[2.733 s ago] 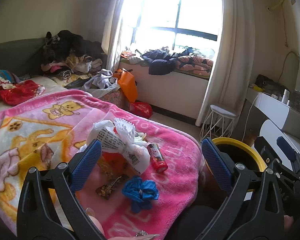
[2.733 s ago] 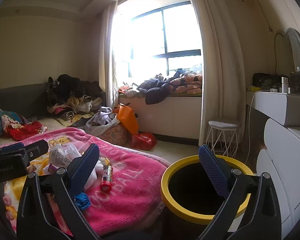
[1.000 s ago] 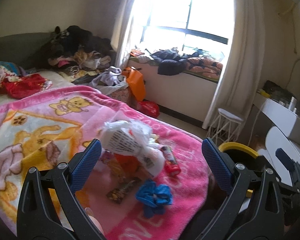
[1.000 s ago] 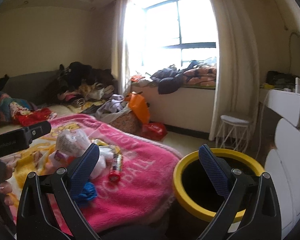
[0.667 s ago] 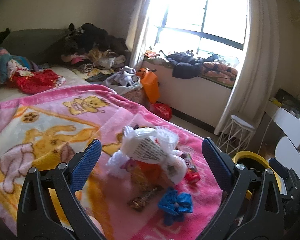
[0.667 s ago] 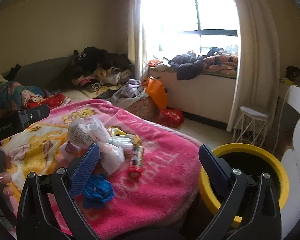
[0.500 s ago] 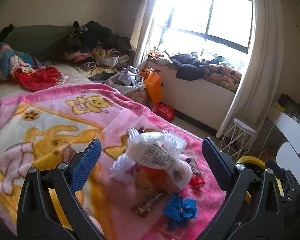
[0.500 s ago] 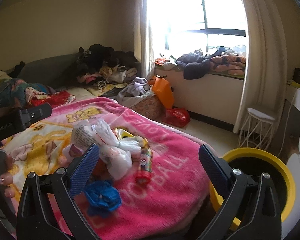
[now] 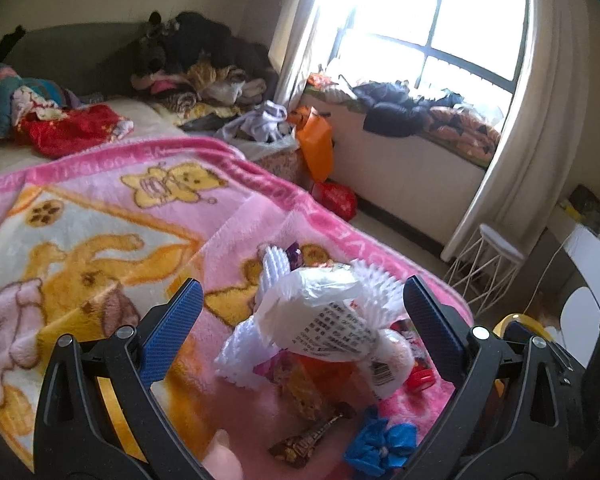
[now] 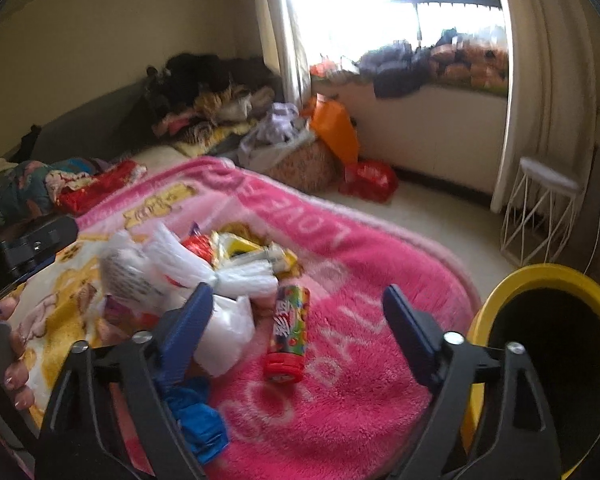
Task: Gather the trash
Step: 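Grasp the red-capped candy tube with the right tool while the left tool grasps the white plastic bag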
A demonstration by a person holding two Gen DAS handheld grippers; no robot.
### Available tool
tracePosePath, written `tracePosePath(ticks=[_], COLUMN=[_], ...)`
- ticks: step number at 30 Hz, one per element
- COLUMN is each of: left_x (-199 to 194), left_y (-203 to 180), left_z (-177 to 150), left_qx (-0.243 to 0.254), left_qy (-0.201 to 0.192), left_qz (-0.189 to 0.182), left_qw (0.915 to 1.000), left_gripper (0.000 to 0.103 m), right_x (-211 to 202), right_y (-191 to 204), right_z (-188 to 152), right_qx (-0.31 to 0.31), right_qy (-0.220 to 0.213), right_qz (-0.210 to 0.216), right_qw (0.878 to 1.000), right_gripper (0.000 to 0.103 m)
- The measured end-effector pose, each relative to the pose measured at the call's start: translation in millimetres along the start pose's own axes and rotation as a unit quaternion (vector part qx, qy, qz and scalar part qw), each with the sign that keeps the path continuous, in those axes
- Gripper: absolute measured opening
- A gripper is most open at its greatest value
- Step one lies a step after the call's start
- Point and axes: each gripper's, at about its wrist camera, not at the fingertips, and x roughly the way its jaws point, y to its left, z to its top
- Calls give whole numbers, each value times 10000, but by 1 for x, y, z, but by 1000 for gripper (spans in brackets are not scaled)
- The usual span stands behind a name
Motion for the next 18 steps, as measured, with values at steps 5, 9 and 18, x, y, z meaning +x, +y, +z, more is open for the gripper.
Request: tracePosePath(ticks=[5, 9, 18], left_x=[26, 41, 65], left_y=[9, 15, 13], left_z=[0, -1, -3], left_qx=[-57, -40, -34], left_qy=[341, 561, 1003], left_qz=[-112, -264, -662], left_qw=[9993, 9981, 9928], left_gripper=[92, 92, 77], right_x=[42, 67, 111], right_y=[-3, -3, -9], right_z=[-2, -10, -23], right_qx=[163, 252, 619], right_qy=[573, 919, 1671], right_qz=[83, 131, 475], right_qw=[9982, 9954, 9828], right_gripper=[65, 55, 38])
